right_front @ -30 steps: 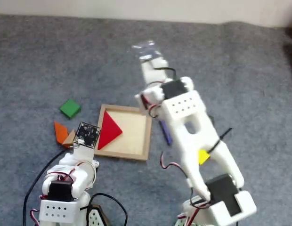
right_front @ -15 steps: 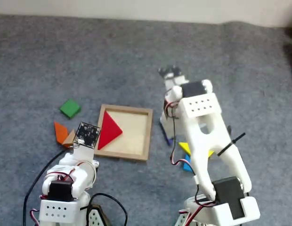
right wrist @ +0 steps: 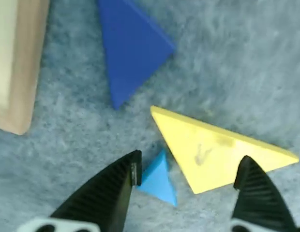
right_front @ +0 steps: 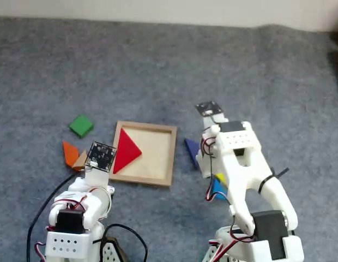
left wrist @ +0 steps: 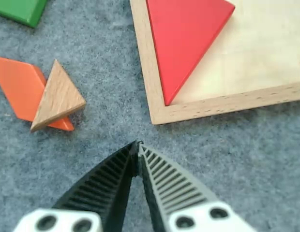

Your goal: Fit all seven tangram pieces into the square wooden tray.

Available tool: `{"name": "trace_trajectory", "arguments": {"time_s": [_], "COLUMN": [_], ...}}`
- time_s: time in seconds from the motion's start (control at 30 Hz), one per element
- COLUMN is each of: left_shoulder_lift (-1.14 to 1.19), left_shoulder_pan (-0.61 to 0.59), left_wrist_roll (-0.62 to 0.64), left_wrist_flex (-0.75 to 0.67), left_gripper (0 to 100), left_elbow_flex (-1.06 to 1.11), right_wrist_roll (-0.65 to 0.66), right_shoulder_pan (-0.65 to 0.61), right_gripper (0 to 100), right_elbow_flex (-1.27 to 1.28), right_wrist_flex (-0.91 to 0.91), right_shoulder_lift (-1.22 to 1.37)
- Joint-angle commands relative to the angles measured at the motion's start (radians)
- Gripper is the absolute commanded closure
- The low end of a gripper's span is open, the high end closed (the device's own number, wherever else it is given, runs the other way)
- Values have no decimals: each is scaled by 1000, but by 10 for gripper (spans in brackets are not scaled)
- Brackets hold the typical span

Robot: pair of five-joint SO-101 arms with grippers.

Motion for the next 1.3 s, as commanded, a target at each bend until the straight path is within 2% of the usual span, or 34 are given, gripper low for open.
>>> {"name": "trace_trajectory", "arguments": {"time_s": [0.0, 0.27, 0.53, 0.83, 0.93, 1.07, 1.2, 1.27], "left_shoulder_lift": [-42, -42, -42, -42, -42, -42, -42, -42], "left_shoulder_pan": [-15, -15, -15, -15, -15, -15, -15, -15], "left_wrist_roll": [8, 8, 8, 8, 8, 8, 8, 8], "left_wrist_flex": [3, 3, 3, 3, 3, 3, 3, 3], "left_gripper": [994, 994, 994, 994, 994, 994, 994, 994], "left_elbow_flex": [21, 21, 21, 21, 21, 21, 21, 21], "right_wrist_roll": [34, 35, 35, 35, 35, 35, 37, 81], "right_shoulder_pan": [36, 61, 61, 64, 65, 105, 139, 153], "right_gripper": [693, 691, 691, 694, 708, 784, 789, 789], "right_elbow_flex": [-1, 110, 133, 122, 91, 39, -74, -125], "right_wrist_flex": [-19, -131, -143, -208, -205, -206, -202, -176], "right_shoulder_lift": [-41, -41, -38, 211, 209, 193, 173, 147]}}
